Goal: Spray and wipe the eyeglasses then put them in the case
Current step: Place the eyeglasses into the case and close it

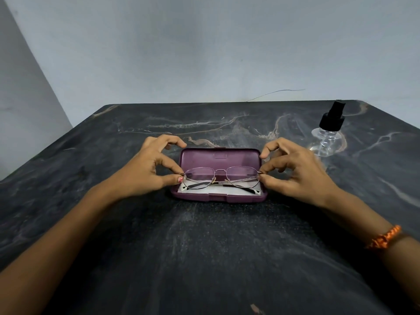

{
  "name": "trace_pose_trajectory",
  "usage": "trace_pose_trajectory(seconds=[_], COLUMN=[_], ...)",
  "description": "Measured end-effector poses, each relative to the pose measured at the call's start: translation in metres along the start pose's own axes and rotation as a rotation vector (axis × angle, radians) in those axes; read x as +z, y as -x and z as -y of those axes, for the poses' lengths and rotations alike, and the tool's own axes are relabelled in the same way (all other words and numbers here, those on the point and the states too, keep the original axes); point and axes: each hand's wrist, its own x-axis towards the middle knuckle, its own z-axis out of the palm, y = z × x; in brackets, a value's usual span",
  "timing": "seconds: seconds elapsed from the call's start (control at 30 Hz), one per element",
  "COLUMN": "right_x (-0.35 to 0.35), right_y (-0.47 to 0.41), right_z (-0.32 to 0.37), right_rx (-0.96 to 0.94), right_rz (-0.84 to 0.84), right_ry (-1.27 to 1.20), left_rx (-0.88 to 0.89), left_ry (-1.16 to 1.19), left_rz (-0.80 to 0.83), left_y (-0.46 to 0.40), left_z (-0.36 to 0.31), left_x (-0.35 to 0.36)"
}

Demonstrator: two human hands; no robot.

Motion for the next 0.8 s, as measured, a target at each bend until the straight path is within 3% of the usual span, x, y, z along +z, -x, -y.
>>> trace_pose_trajectory(seconds=[0.47, 0.7, 0.8], right_x=[-0.002, -0.001, -0.001], right_y=[0.001, 0.001, 0.000], right_z=[0.004, 0.002, 0.000], right_rx=[-0.025, -0.034, -0.039], right_rz=[0.039, 0.068, 0.072], right_ry=[-0.027, -0.030, -0.016], left_rx=[-0.057, -0.099, -0.157], left_ry=[0.077, 0.139, 0.241], left_rz=[0.169, 0.024, 0.151], left_y=[0.002, 0.003, 0.005], left_z=[0.004, 0.006, 0.004], left_x=[-0.008, -0.014, -0.015])
